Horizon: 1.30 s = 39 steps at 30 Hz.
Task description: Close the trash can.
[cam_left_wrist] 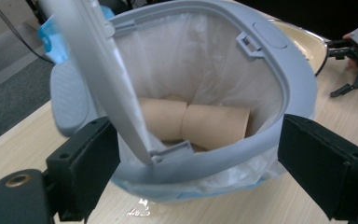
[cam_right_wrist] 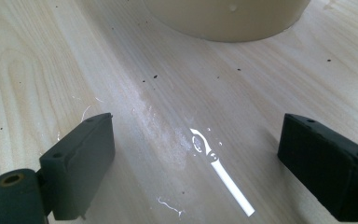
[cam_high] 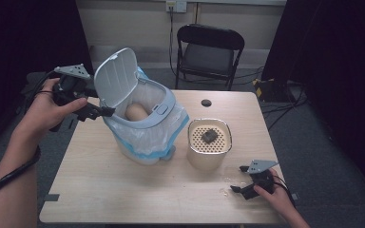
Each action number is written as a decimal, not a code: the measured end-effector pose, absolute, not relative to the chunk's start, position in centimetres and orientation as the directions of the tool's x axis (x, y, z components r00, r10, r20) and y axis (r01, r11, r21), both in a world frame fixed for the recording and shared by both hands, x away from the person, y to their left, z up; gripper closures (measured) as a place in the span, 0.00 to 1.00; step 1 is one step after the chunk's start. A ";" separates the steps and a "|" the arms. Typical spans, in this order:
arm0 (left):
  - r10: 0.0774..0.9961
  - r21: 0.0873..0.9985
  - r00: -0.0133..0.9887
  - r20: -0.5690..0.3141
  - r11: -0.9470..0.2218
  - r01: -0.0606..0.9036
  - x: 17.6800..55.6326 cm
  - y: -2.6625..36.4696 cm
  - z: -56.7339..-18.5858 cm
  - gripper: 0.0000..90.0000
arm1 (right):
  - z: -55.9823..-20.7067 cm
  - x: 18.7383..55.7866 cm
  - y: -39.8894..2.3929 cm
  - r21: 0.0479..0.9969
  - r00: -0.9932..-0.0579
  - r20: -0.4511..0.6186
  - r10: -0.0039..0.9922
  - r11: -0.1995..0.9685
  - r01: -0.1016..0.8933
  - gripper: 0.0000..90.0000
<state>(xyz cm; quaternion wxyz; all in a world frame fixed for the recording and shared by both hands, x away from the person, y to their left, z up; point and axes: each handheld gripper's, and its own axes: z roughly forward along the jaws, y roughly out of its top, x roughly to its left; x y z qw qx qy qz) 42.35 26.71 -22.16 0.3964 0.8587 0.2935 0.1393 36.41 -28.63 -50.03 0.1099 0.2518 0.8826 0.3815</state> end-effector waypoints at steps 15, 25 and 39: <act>0.525 0.733 0.850 0.024 -0.588 0.343 42.5 22.5 -21.7 0.10 | -50.0 36.4 -28.6 0.729 -0.849 -0.002 0.528 0.582 0.361 0.11; 0.509 0.717 0.860 0.018 -0.606 0.344 42.5 21.7 -21.9 0.31 | -50.0 36.4 -28.6 0.729 -0.849 -0.002 0.528 0.582 0.361 0.11; 0.493 0.713 0.869 -0.041 -0.594 0.371 43.3 21.3 -22.8 0.62 | -50.0 36.4 -28.6 0.729 -0.849 -0.002 0.528 0.582 0.361 0.11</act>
